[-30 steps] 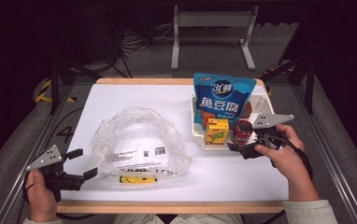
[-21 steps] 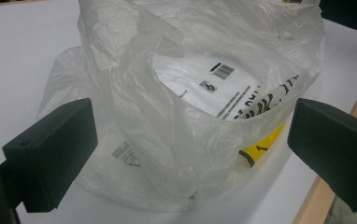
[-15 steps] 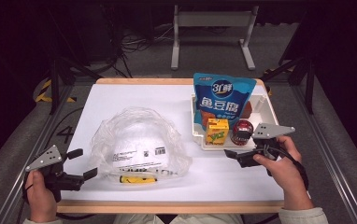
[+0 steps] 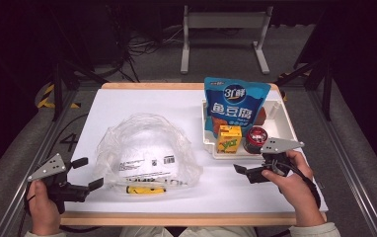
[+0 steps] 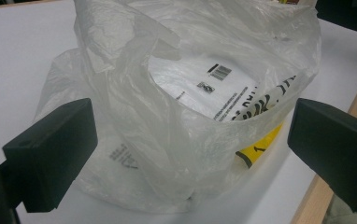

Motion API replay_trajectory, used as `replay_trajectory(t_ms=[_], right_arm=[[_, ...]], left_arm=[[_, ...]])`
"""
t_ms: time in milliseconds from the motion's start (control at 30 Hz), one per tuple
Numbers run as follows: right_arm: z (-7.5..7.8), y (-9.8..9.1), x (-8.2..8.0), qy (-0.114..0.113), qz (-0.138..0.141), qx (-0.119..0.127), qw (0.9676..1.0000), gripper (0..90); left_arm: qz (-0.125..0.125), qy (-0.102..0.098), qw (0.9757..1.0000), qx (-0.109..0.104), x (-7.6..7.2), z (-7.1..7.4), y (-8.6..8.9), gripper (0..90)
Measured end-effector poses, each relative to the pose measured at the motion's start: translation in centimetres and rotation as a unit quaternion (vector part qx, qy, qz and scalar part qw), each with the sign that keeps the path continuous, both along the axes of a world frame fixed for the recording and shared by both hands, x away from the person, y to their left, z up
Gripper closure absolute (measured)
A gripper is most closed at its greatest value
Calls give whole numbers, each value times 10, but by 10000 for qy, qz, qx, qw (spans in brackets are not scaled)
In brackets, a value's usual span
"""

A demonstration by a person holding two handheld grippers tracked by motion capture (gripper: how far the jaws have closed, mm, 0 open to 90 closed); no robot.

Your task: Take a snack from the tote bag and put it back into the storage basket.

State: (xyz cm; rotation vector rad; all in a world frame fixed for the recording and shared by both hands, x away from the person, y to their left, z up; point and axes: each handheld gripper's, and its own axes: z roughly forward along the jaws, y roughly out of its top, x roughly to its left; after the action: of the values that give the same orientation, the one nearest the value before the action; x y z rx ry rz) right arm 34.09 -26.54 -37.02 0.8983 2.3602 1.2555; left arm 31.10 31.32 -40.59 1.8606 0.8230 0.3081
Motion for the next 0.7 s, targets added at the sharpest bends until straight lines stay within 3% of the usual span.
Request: replay_trajectory(t_ms=[100, 267, 367, 700], right_arm=[[-7, -1, 1, 149, -32, -85, 9998, 179], [-21, -5, 5, 219, -4, -48, 9997, 179], [-29, -7, 7, 225, -47, -151, 9996, 178], [-39, -7, 9, 392, -69, -268, 9988, 178]], left_arm=[[-5, 3, 10000, -9, 0, 0, 0, 22], [3, 17, 10000, -5, 0, -1, 1, 22], [-6, 19, 10000, -2, 1, -1, 0, 22], [-23, 32, 10000, 8, 1, -1, 0, 22]])
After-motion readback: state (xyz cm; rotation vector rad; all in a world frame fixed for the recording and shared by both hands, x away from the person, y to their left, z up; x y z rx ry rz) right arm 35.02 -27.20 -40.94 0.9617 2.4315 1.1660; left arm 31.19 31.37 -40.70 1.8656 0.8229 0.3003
